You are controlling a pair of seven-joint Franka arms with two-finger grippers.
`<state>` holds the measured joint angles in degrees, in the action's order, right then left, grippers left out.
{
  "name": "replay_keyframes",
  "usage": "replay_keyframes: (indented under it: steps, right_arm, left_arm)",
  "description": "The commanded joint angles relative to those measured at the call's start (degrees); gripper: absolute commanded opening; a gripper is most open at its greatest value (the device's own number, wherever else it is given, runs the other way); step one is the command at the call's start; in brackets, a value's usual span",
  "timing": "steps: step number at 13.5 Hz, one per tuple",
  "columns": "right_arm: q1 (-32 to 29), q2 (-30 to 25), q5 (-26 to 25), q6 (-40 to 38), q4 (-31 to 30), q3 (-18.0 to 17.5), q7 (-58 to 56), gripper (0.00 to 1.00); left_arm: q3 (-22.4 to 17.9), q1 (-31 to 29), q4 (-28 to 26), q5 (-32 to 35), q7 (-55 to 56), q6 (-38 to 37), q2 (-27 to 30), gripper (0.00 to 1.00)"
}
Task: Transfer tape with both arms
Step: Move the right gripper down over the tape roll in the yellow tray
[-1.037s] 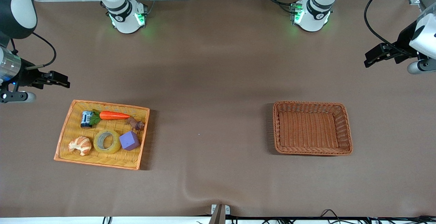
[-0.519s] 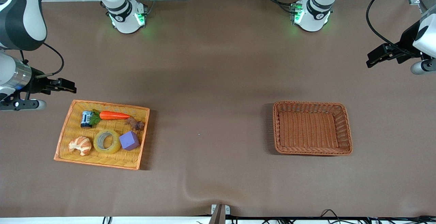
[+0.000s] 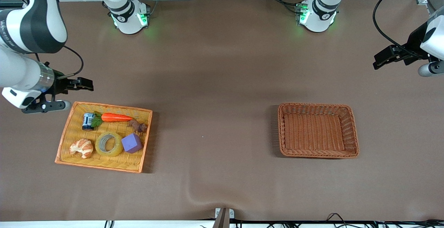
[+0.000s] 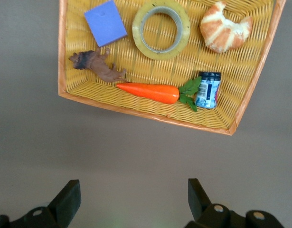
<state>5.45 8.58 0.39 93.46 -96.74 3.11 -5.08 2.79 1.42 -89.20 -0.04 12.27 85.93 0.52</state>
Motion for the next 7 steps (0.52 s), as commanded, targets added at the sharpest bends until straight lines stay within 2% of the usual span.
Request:
replay_keyframes:
  steps: [1, 4, 7]
  right_arm:
    - [0.09, 6.50, 0.40, -1.35, 7.49, 0.32, 0.25, 1.00]
    - [-0.01, 14.51, -0.21, 2.14, 11.92, 0.41, 1.13, 1.00]
    - [-0.96, 17.95, -0.66, 4.00, 10.96, 0.58, 1.04, 1.00]
  left_arm:
    - [0.03, -0.37, 0.16, -0.22, -1.28, 0.11, -0.17, 1.00]
    - [0.02, -0.71, 0.08, -0.22, -1.28, 0.11, -0.17, 1.00]
    - [0.03, -0.80, 0.08, -0.22, -1.28, 0.29, -0.70, 1.00]
